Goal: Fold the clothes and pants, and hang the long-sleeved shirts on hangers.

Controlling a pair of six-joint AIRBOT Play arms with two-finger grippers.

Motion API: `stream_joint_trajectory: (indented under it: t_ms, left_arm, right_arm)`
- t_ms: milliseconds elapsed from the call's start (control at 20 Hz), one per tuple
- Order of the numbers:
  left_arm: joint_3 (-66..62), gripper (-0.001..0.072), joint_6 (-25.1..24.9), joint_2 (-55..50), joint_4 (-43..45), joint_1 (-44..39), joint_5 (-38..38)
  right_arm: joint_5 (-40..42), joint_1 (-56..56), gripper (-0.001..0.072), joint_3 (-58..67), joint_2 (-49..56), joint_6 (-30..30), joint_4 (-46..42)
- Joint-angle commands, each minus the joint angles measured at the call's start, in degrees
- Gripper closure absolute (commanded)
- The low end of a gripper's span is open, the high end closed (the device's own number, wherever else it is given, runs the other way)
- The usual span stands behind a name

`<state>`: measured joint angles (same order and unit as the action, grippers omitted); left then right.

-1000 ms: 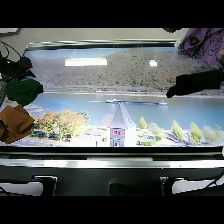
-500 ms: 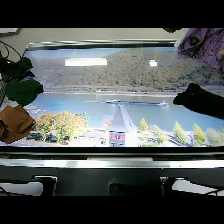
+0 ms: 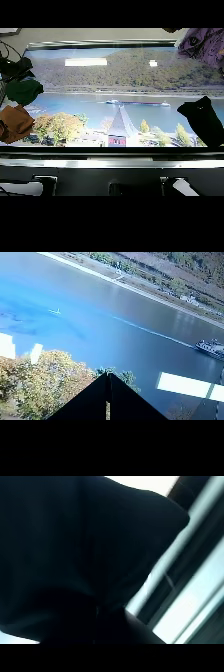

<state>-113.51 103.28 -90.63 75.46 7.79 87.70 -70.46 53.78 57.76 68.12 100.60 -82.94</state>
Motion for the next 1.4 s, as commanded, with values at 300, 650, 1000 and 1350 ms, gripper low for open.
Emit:
stream_joint_trajectory:
  t_ms: [300, 650, 1000, 1350]
  left_arm:
    - [0.0, 0.0687, 0.0, 0.0, 0.0, 0.0, 0.0]
    - [0.0, 0.0687, 0.0, 0.0, 0.0, 0.0, 0.0]
    - [0.0, 0.0687, 0.0, 0.0, 0.0, 0.0, 0.0]
    - [0.0, 0.0687, -0.4, 0.5, -0.4, 0.0, 0.3]
  right_arm:
    - [-2.7, 0.9, 0.0686, -8.3, -3.5, 1.7, -7.6]
    - [-4.9, 0.9, 0.0686, -8.6, -3.5, 3.6, -12.2]
    - [-7.6, 0.9, 0.0188, -8.2, -3.5, 4.1, -12.8]
    - [14.1, -12.5, 0.0315, 13.2, -4.8, -2.6, 10.8]
